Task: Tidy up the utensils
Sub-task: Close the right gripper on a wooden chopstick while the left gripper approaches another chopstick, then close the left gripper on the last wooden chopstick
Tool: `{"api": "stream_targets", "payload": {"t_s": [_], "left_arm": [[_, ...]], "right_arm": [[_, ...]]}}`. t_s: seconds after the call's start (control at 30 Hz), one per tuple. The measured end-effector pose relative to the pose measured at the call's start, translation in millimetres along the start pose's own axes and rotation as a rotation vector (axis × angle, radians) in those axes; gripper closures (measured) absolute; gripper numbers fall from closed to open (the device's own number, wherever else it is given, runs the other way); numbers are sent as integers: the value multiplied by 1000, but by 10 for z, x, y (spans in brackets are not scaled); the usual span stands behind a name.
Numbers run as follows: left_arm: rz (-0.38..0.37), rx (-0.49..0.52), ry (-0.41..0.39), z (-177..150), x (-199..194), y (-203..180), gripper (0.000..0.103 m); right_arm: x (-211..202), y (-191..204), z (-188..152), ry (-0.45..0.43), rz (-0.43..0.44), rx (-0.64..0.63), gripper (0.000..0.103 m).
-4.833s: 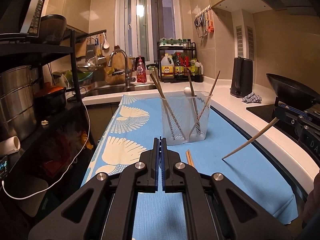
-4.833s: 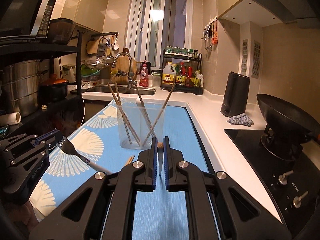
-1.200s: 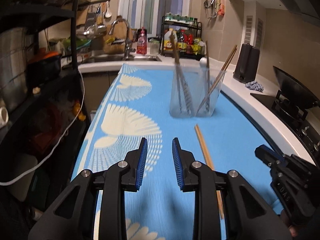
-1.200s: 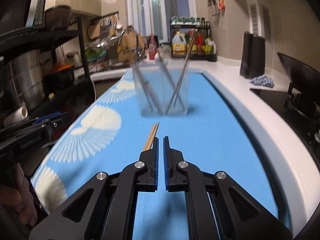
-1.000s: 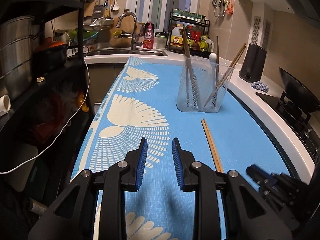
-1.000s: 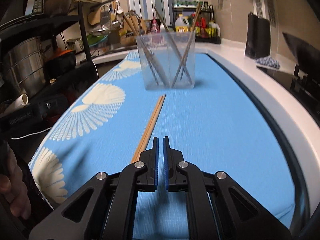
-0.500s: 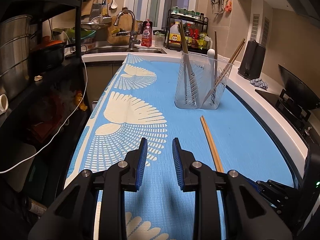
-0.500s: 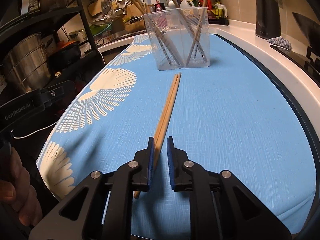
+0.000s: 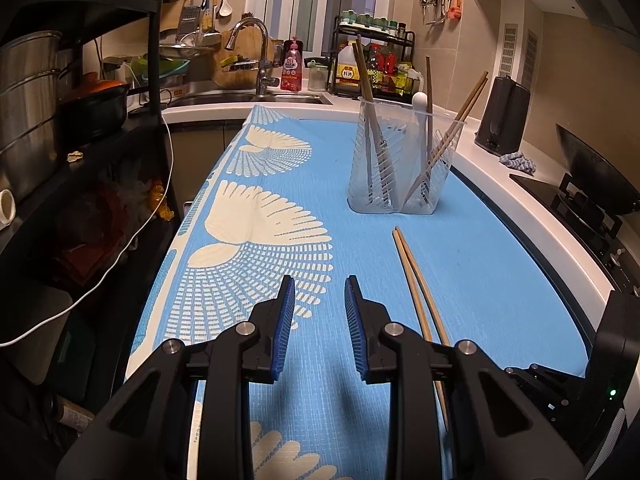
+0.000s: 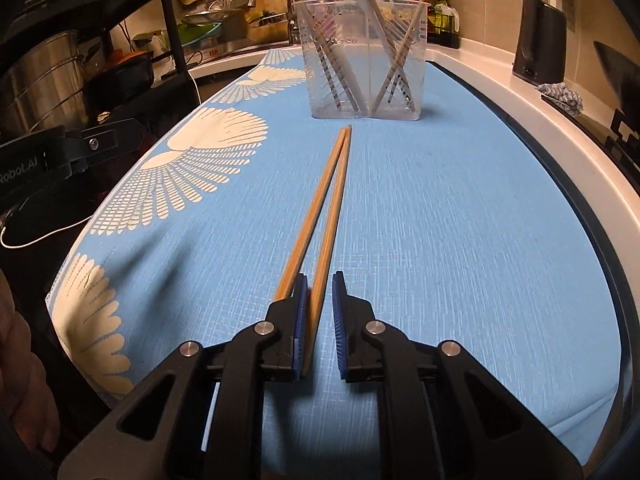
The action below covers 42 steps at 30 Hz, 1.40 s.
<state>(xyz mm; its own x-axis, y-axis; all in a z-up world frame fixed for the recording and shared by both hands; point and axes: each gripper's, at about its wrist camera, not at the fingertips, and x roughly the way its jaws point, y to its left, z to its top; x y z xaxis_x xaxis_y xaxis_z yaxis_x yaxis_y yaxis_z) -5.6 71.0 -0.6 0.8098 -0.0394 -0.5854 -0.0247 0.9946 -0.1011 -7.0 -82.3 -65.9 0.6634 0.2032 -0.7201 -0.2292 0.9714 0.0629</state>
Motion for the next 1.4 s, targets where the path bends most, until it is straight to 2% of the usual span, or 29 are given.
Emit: {"api": "stream_targets", "payload": {"t_s": [0.1, 0.4, 0.53, 0.67, 0.87, 1.0, 1.03, 1.1, 1.17, 1.2, 1.27, 1.4], "left_arm": [[2, 4, -2, -4, -2, -12, 77], [-30, 28, 47, -149, 118, -207, 76], [-89, 45, 74, -307, 177, -449, 55], [-132, 92, 92, -456, 224, -728, 45], [-121, 137, 123, -626, 322, -966, 45], [-93, 159, 106, -657, 310, -1011, 45], [-89, 161, 104, -657, 305, -1008, 46], [-69, 175, 99, -666, 303, -1008, 55], [-60, 178, 95, -660, 294, -989, 85], [-56, 173, 94, -649, 294, -958, 92], [-35, 151, 86, -626, 292, -870, 96], [-6, 92, 80, -588, 326, -700, 96]], "right_arm": [[-21, -54, 9, -9, -22, 2, 97], [-85, -432, 12, -42, -98, 47, 97], [-105, -658, -62, -66, -133, 69, 96], [-132, -853, -134, -81, -141, 93, 93], [-165, -886, -186, -100, -131, 81, 92], [-164, -866, -194, -107, -125, 75, 92], [-164, -864, -197, -108, -125, 74, 92], [-162, -856, -197, -110, -126, 70, 94], [-153, -833, -191, -108, -119, 63, 96], [-149, -819, -184, -106, -115, 61, 96], [-143, -782, -176, -100, -101, 59, 97], [-146, -708, -179, -100, -93, 46, 96]]}}
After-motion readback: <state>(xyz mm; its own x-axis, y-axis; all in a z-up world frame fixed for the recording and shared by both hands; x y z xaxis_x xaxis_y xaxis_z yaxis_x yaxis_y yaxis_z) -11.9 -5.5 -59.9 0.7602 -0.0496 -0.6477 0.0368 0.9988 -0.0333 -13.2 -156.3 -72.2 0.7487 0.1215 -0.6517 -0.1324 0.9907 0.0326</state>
